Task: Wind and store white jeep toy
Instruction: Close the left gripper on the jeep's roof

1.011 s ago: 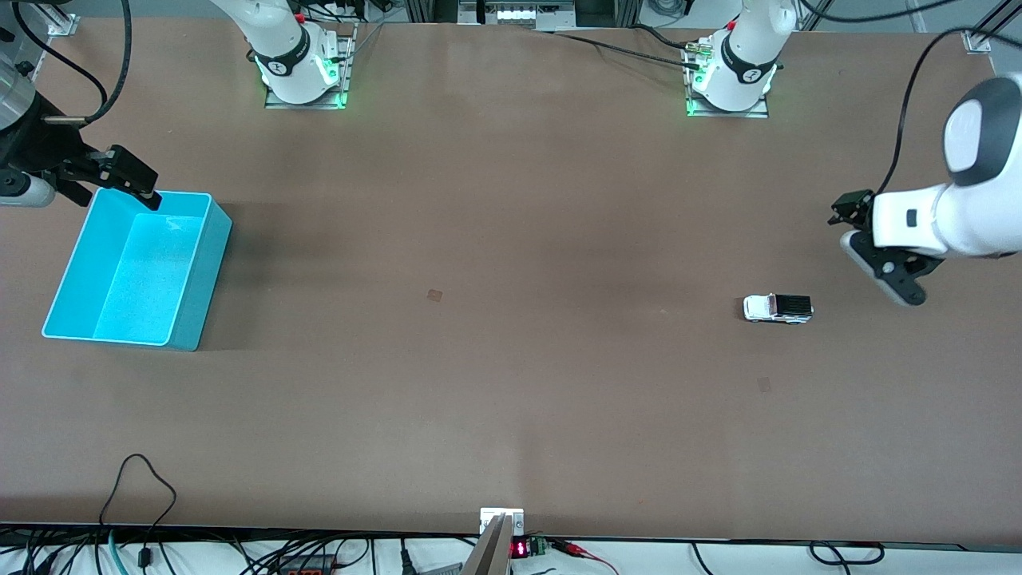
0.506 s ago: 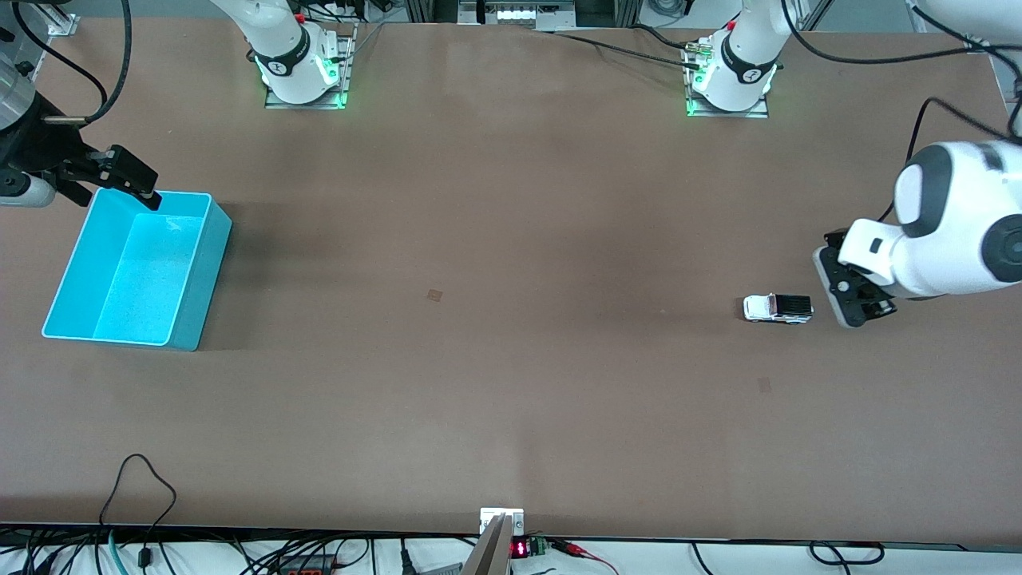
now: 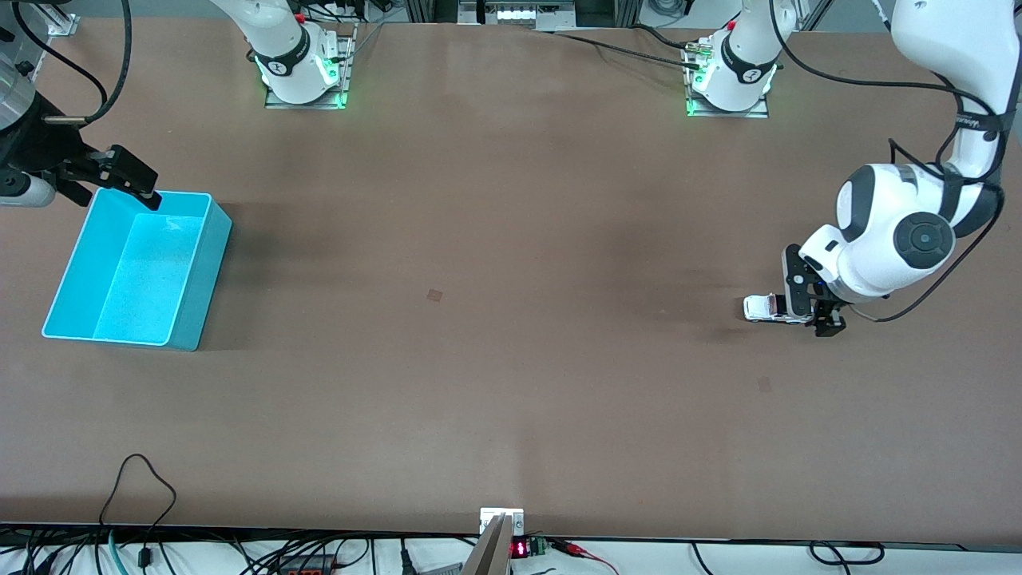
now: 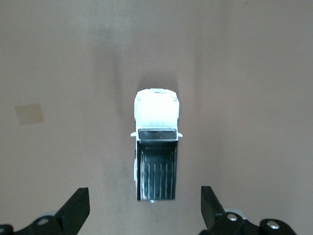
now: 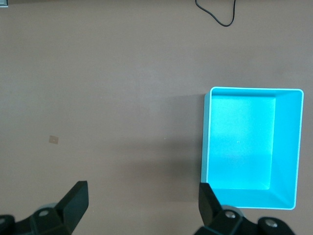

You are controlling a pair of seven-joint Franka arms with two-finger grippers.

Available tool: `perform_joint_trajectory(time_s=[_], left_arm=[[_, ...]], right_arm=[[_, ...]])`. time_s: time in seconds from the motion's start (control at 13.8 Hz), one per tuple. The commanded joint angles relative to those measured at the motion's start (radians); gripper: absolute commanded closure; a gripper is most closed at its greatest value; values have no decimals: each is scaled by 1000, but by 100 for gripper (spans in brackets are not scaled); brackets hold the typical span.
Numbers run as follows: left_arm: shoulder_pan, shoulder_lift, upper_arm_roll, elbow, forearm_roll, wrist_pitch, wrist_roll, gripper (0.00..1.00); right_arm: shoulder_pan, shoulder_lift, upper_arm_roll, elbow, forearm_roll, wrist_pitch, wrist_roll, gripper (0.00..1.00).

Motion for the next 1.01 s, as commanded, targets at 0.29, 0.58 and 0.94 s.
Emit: perform_joint_trajectory(time_s=[0.29,0.58,0.94], left_arm=[[24,52,-8,-47,21,111,36,1],[47,70,-15,-70,21,142,39,25],[35,74,-23,-68,22,140,42,75]], right_arm=[[7,-31,-6,-17,-8,-10,-11,0],[6,-31,-6,-17,-8,-10,-11,0],[6,-31,-6,-17,-8,-10,-11,0]])
